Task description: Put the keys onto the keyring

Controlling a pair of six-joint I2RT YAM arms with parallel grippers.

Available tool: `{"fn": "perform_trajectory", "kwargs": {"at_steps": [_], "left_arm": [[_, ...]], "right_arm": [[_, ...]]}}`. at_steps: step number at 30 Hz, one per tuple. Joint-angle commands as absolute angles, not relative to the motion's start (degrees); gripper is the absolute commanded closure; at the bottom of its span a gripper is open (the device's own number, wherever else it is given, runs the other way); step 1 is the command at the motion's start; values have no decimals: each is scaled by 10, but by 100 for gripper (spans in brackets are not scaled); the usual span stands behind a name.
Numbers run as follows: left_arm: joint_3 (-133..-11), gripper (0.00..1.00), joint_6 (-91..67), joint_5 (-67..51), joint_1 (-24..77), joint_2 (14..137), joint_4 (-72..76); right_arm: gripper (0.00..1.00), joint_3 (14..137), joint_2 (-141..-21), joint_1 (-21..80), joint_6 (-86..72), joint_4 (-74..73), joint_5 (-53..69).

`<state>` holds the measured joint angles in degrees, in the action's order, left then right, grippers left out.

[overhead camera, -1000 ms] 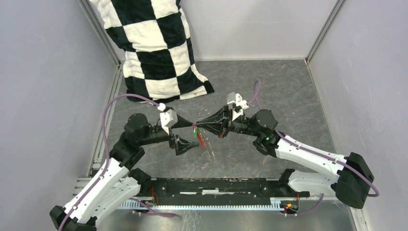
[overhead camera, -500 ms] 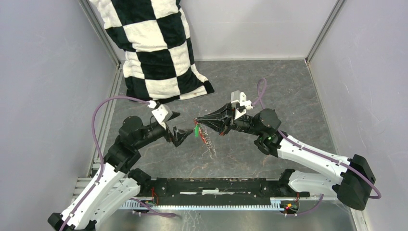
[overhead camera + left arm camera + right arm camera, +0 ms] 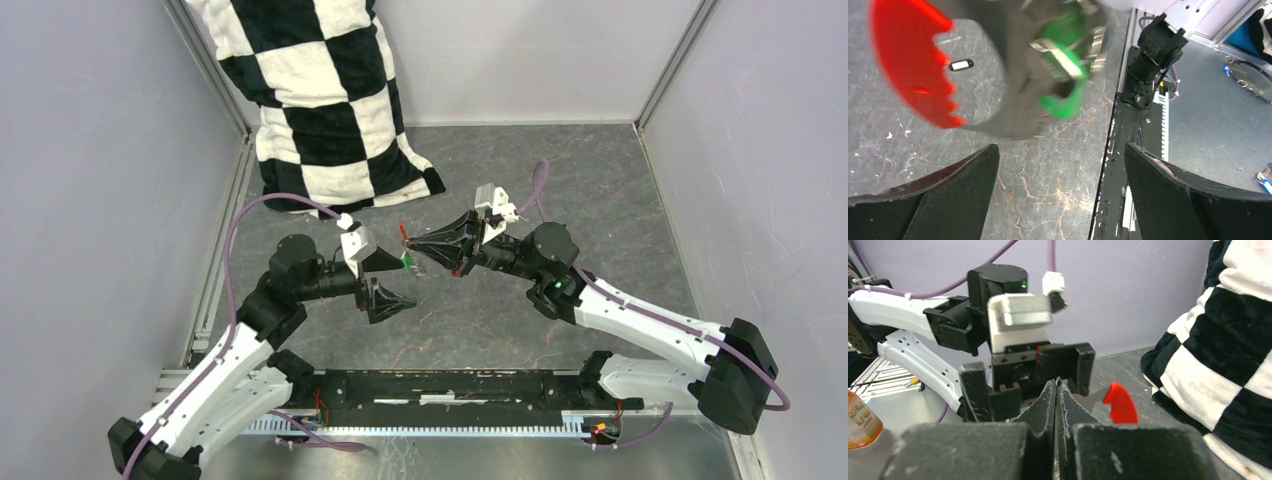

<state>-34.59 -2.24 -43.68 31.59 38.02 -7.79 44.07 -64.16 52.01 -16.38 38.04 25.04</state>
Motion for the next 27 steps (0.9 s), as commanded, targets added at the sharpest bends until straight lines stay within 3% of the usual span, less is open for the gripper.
{"fn": "perform_trajectory", "kwargs": {"at_steps": [1, 4, 12, 19, 27], "left_arm": [[-349, 0, -41, -399, 315, 427, -27], [-349, 0, -22, -356, 315, 435, -12], [-324, 0, -100, -513, 316, 412, 79], [-332, 0, 24, -509, 316, 374, -46], [-340, 0, 20, -531, 316, 390, -63]], "right_arm": [[100, 471, -642, 520, -168, 409, 238], [100, 466, -641, 519, -170, 410, 235], [100, 454, -638, 519, -175, 421, 229], [100, 454, -633, 519, -178, 423, 230], [100, 454, -630, 519, -183, 427, 227]]}}
